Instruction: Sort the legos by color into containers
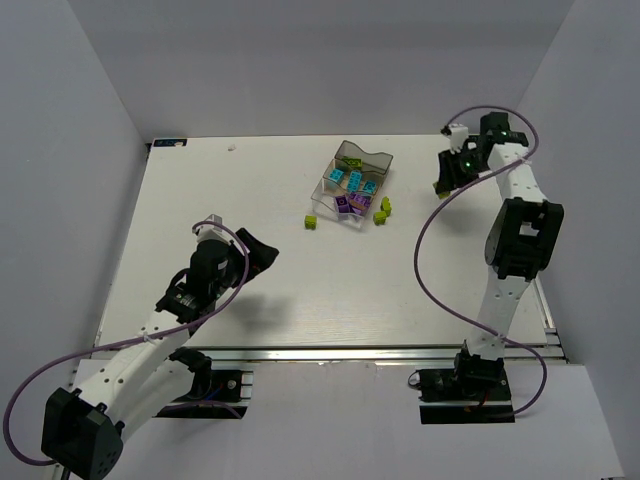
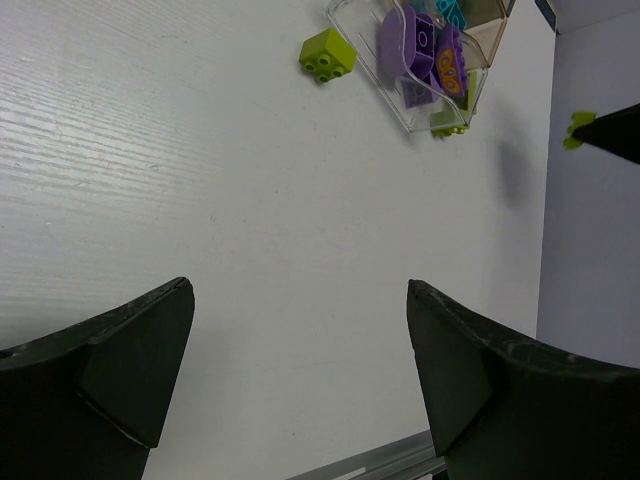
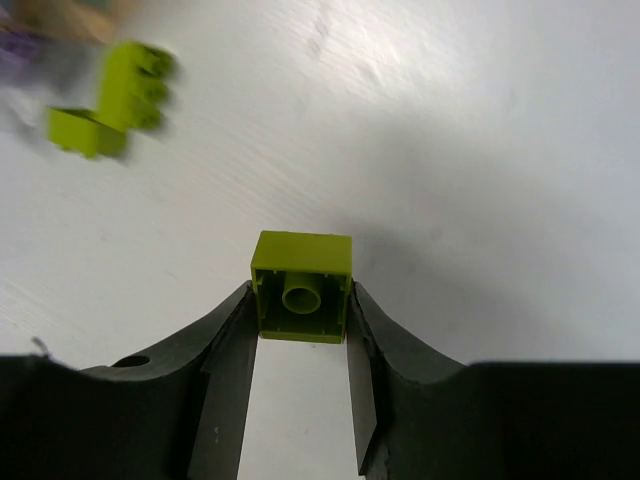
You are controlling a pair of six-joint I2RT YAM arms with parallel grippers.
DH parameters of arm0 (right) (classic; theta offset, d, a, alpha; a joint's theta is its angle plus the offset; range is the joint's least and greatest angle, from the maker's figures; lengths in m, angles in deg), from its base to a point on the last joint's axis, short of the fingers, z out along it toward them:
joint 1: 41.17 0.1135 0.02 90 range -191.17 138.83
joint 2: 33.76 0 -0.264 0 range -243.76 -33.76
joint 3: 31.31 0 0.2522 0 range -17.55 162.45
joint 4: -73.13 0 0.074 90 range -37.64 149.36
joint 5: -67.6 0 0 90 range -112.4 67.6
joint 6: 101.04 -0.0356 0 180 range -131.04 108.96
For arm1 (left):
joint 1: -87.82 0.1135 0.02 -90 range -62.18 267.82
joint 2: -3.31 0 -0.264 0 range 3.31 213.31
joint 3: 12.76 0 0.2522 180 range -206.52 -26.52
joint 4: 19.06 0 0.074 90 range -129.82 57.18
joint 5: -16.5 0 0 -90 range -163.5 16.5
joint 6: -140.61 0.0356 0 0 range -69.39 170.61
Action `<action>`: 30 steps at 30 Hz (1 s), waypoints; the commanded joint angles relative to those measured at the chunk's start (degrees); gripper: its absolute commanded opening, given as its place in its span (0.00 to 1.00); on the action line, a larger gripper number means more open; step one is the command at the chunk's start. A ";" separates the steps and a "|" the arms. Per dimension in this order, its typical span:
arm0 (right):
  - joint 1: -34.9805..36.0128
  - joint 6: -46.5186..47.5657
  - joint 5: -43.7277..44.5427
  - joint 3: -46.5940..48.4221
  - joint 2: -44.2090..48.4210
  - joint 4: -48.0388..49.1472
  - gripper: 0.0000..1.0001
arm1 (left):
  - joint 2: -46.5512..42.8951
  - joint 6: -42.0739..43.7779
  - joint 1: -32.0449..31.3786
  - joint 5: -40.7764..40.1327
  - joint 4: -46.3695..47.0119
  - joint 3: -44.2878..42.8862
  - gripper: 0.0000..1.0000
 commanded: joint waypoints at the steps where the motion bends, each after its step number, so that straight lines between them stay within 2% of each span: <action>1: 4.70 5.80 -8.55 6.56 2.82 0.13 0.00 | -0.71 -0.06 -0.11 0.01 -0.20 -1.41 0.96; 8: 10.87 4.49 -12.33 12.19 -0.17 10.57 0.00 | -2.55 -1.29 -0.11 -0.51 -1.79 -1.68 0.96; 12: 12.01 -5.15 -13.30 10.61 -1.49 25.84 0.00 | -3.78 -2.52 -0.11 -0.69 -1.88 -0.54 0.96; 14: 12.72 -8.16 -13.12 11.48 -2.80 29.56 0.00 | -3.87 -3.57 -0.11 -0.69 -2.14 -0.27 0.96; 17: 14.30 -10.89 -11.45 15.69 -7.02 31.16 0.00 | -3.44 -3.84 -0.11 -0.69 -3.02 -0.53 0.96; 25: 16.23 -13.79 -7.24 16.23 -11.95 37.40 0.01 | -4.14 -5.95 -0.11 -0.78 -3.02 0.78 0.96; 30: 16.94 -13.36 -4.77 16.59 -14.14 38.54 0.11 | -4.14 -6.57 -0.11 -0.52 -2.93 1.75 0.96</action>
